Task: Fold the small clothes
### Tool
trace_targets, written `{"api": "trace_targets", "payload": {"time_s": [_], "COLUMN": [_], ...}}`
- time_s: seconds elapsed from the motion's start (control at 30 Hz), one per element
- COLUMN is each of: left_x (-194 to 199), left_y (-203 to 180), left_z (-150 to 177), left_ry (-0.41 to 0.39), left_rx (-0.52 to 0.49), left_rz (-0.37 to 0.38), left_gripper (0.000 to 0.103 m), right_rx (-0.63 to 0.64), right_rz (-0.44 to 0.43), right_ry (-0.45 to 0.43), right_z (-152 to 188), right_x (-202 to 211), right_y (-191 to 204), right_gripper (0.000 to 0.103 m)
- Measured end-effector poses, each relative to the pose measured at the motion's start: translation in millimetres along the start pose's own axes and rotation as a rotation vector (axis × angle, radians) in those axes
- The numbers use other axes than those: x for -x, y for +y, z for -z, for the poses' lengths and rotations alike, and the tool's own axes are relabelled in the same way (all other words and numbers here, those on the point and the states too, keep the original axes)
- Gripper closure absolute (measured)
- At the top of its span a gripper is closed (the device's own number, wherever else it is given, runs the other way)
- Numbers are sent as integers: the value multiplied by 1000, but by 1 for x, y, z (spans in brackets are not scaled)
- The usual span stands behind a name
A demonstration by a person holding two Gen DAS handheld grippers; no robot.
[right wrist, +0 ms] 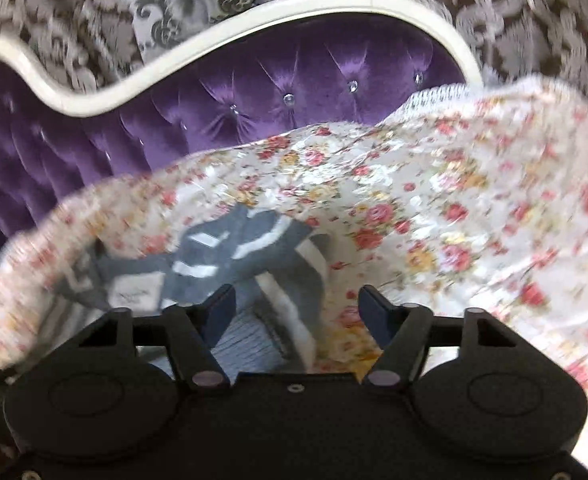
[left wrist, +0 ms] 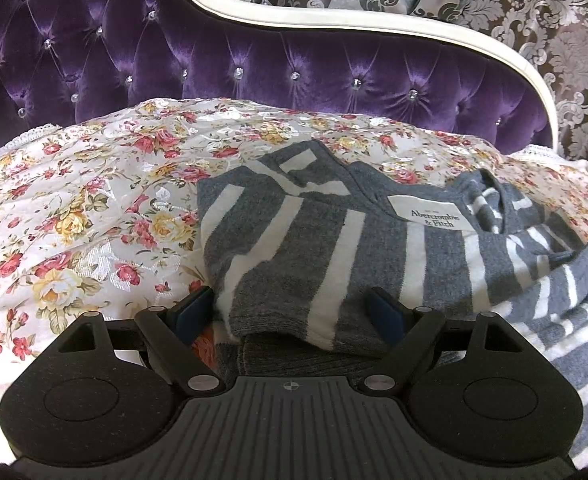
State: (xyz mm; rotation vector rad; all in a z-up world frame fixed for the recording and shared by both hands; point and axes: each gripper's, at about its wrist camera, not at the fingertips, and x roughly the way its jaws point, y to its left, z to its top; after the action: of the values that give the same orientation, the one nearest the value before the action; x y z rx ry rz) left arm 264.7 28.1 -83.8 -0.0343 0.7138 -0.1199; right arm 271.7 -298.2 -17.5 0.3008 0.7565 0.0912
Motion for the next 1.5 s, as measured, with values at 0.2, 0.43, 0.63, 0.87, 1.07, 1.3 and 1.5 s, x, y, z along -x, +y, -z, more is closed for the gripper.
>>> {"api": "trace_targets", "payload": {"time_s": [0.2, 0.43, 0.63, 0.87, 1.07, 1.3, 1.5], "left_x": [0, -1, -1, -1, -1, -1, -1], "left_y": [0, 1, 1, 0, 0, 0, 0], "left_z": [0, -1, -1, -1, -1, -1, -1], "left_ry": [0, 5, 3, 3, 3, 2, 3], "left_rx": [-1, 0, 0, 0, -1, 0, 0], "left_rz": [-1, 2, 5, 3, 3, 3, 3], "left_gripper": [19, 19, 20, 20, 20, 20, 20], "right_rx": [175, 404, 426, 245, 201, 227, 200], "right_rz": [40, 152, 155, 47, -74, -157, -171], "right_ry": [8, 116, 149, 27, 21, -4, -4], "right_z": [-1, 28, 53, 28, 27, 33, 41], "right_x": [-19, -34, 6, 22, -4, -19, -23], "right_y": [40, 69, 42, 11, 3, 4, -5], "right_gripper": [37, 38, 36, 35, 40, 40, 53]}}
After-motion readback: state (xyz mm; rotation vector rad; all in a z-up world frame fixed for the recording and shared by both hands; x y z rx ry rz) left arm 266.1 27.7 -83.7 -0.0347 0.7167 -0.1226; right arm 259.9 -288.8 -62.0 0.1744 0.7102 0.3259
